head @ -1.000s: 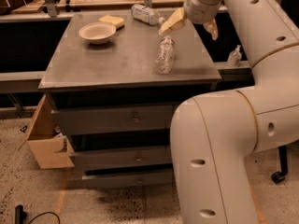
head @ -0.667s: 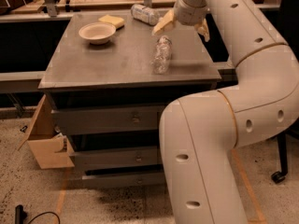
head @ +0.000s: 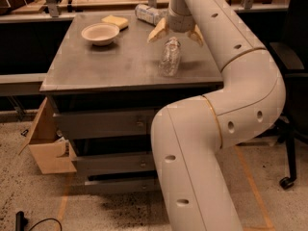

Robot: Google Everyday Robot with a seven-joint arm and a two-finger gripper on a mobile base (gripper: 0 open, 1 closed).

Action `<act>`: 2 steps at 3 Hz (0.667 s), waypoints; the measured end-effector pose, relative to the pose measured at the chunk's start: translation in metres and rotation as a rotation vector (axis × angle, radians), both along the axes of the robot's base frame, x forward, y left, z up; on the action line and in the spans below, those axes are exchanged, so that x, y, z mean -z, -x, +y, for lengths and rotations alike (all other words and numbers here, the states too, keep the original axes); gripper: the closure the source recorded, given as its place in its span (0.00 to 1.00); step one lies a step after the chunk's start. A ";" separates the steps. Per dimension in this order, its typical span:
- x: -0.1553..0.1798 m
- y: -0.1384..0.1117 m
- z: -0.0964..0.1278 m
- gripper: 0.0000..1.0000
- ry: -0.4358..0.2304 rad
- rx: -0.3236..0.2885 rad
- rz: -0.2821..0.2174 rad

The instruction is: Place water bottle upright

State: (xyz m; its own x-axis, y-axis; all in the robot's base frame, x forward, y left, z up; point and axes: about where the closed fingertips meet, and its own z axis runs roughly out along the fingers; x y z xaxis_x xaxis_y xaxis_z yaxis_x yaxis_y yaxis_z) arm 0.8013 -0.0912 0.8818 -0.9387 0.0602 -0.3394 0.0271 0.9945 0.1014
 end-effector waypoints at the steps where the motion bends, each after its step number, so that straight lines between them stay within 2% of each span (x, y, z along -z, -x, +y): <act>1: 0.026 -0.004 0.004 0.17 -0.002 0.013 0.041; 2: 0.043 -0.005 0.005 0.41 0.004 0.007 0.069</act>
Offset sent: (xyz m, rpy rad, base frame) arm 0.0881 -0.0128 -0.0059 -0.0196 0.1378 0.0013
